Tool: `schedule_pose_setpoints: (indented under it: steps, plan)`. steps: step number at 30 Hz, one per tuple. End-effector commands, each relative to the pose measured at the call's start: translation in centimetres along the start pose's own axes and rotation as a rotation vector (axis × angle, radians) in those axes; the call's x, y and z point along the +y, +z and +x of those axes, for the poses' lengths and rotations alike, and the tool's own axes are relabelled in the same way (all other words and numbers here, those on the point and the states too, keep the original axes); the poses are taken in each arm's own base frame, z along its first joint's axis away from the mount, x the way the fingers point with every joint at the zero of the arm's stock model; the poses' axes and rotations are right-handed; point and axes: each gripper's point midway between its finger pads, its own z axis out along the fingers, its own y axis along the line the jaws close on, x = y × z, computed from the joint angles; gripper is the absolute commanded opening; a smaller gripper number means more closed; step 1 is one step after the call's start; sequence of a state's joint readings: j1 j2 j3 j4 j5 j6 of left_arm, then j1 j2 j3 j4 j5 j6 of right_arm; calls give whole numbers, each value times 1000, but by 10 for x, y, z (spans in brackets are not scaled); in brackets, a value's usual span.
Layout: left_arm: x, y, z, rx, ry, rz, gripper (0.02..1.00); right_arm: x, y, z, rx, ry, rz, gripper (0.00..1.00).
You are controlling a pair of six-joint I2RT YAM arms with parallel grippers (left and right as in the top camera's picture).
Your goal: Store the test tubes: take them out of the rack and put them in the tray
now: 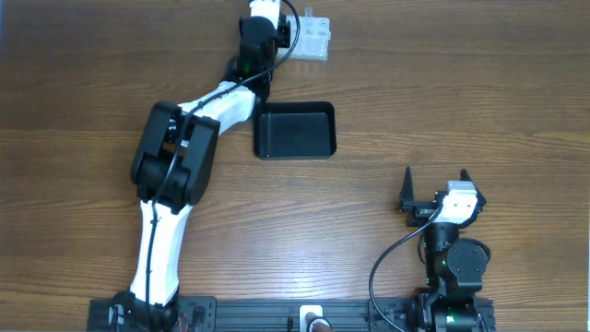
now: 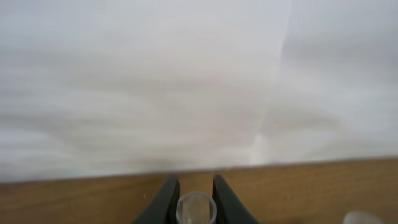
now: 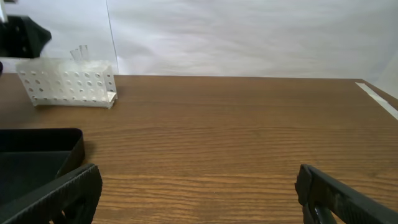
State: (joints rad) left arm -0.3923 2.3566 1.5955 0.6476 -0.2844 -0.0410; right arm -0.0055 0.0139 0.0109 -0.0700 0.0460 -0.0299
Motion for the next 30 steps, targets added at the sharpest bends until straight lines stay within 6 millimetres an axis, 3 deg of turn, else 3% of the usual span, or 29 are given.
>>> schedule_pose_setpoints:
  steps: [1,12,18,23,30]
  plan:
    - [13,-14,-79,-130,-30,-66,104,2,0,2,1,-2,-10,993]
    - [24,-53,-168,-203,-31,-84,108,2,0,2,1,-2,-10,991]
    - [13,-94,-194,-81,-8,-50,106,2,0,2,1,-2,-10,993]
    - [-3,-131,-180,97,-101,-16,108,2,0,2,1,-2,-10,993]
    - [-29,-176,-113,395,-228,-67,99,2,0,2,1,-2,-10,991]
